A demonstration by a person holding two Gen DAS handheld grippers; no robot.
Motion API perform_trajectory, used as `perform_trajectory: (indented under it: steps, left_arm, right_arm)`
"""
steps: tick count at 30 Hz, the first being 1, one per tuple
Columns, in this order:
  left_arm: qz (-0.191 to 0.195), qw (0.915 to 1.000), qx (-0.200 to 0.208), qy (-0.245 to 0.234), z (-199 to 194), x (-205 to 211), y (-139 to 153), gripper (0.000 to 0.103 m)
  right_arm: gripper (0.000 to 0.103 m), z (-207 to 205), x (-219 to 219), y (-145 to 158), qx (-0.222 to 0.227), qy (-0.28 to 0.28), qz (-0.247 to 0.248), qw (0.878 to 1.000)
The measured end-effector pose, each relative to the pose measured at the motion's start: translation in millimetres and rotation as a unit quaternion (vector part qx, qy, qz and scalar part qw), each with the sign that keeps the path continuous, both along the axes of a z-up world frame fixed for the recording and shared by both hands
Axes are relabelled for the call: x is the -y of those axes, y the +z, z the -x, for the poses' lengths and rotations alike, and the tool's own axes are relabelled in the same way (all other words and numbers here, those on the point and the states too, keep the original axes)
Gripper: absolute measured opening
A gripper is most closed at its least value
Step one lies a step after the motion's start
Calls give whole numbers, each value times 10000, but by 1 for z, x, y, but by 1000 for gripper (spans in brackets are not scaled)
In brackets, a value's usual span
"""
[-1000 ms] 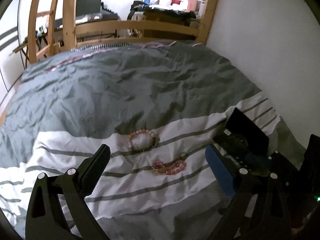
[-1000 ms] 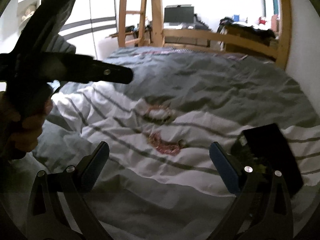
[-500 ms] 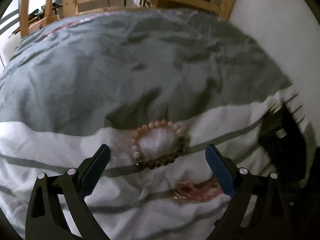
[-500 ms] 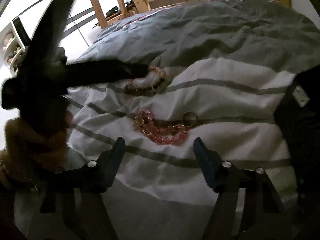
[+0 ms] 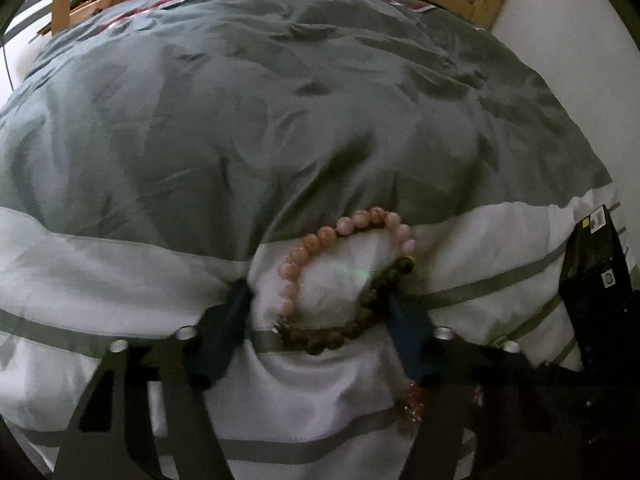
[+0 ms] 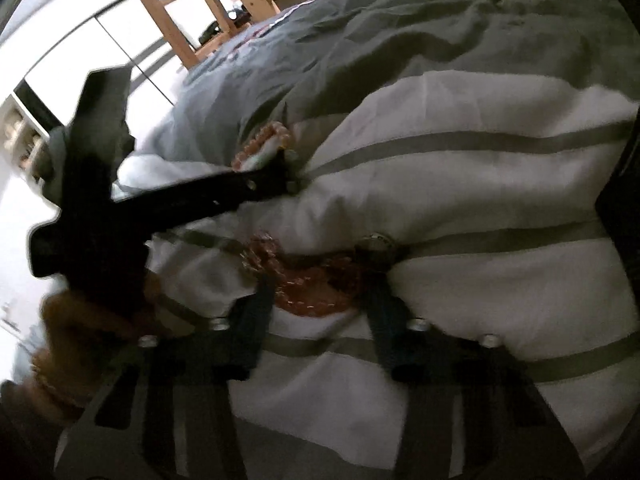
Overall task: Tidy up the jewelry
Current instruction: 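Grasp the red crystal bracelet with the right tool and lift it, then lower the red bracelet onto the box with the right tool while the left grasps the pink-brown bracelet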
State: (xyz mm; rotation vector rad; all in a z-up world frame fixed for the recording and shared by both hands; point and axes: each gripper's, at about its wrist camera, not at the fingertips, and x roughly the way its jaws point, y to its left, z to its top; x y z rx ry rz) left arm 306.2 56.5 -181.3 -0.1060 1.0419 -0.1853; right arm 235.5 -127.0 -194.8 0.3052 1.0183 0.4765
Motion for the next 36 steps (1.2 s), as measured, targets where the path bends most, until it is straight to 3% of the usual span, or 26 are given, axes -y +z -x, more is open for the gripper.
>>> perform_trajectory:
  steps: [1, 2, 7, 11, 26, 29, 30, 32, 33, 34, 36]
  left_arm:
    - [-16, 10000, 21, -5, 0, 1, 2, 50]
    - [-42, 10000, 44, -15, 1, 2, 4, 47]
    - [171, 9997, 142, 102, 0, -7, 18, 23]
    - [367, 9989, 246, 180, 0, -16, 31, 11]
    - [569, 9958, 722, 10, 14, -15, 73, 4]
    - [471, 9973, 551, -71, 11, -9, 64, 4]
    - [461, 9978, 485, -22, 11, -11, 59, 5]
    - [494, 9983, 310, 55, 8, -13, 48, 23]
    - [475, 9985, 254, 108, 6, -14, 43, 54]
    - [420, 9987, 261, 159, 4, -15, 38, 78]
    - [150, 9989, 340, 268, 1, -14, 28, 79]
  right_arm:
    - [15, -1, 3, 0, -41, -32, -61, 10000]
    - [10, -2, 6, 0, -65, -50, -81, 9999]
    - [9, 7, 9, 18, 271, -4, -488, 9984]
    - [9, 12, 15, 34, 526, -41, -701, 9961]
    - [9, 22, 42, 78, 1065, -327, -1159, 9870]
    - [9, 22, 44, 79, 1043, -347, -1181, 9869]
    - [9, 20, 42, 79, 1032, -340, -1171, 9872]
    - [9, 18, 39, 79, 1035, -310, -1130, 9877]
    - [9, 17, 37, 79, 1041, -289, -1093, 9881]
    - [9, 19, 38, 79, 1039, -276, -1104, 9881]
    - [9, 19, 38, 79, 1027, -269, -1129, 9879]
